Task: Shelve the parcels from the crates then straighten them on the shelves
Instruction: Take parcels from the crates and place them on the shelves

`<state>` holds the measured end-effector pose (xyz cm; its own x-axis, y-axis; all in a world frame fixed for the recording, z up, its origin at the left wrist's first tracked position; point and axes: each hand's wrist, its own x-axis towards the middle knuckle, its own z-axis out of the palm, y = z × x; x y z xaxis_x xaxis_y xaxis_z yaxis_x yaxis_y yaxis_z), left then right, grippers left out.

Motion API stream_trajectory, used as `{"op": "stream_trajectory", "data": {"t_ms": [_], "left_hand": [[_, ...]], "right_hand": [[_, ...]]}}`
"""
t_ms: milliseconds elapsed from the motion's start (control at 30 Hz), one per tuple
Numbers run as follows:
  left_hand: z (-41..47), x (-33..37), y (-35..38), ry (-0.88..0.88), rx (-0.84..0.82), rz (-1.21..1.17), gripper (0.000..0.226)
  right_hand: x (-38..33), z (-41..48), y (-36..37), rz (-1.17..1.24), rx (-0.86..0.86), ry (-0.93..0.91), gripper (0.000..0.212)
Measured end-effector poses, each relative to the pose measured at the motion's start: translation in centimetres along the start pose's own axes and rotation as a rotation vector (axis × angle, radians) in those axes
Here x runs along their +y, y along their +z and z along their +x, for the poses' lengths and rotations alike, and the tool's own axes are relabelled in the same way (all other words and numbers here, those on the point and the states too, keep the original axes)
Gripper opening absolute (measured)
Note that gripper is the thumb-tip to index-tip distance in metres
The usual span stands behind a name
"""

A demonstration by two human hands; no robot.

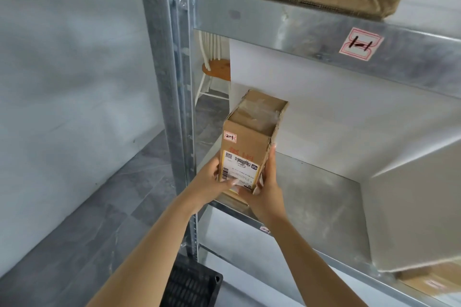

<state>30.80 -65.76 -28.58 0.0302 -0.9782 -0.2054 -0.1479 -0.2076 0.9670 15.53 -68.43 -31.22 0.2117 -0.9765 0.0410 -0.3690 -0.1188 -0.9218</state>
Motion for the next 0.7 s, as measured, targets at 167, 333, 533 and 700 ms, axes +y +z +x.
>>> {"op": "stream_trajectory", "data": {"t_ms": [167, 333, 533, 700], "left_hand": [[-3.5, 0.0, 1.0, -0.061, 0.037, -0.027, 0.117], [-8.9, 0.4, 1.7, -0.11, 0.149, -0.139, 0.102], [-17.1, -0.5, 0.9, -0.106, 0.304, -0.171, 0.102], [-26.2, -3.5, -0.6, -0.137, 0.495, -0.212, 0.095]], "right_hand": [[-1.2, -2.3, -1.7, 0.119, -0.022, 0.034, 0.142], [-1.7, -5.9, -3.6, 0.13, -0.11, 0.073, 0.135], [-3.2, -10.5, -3.0, 0.109, -0.279, -0.037, 0.107], [-4.1, -16.5, 0.5, 0.069, -0.43, -0.007, 0.112]]}}
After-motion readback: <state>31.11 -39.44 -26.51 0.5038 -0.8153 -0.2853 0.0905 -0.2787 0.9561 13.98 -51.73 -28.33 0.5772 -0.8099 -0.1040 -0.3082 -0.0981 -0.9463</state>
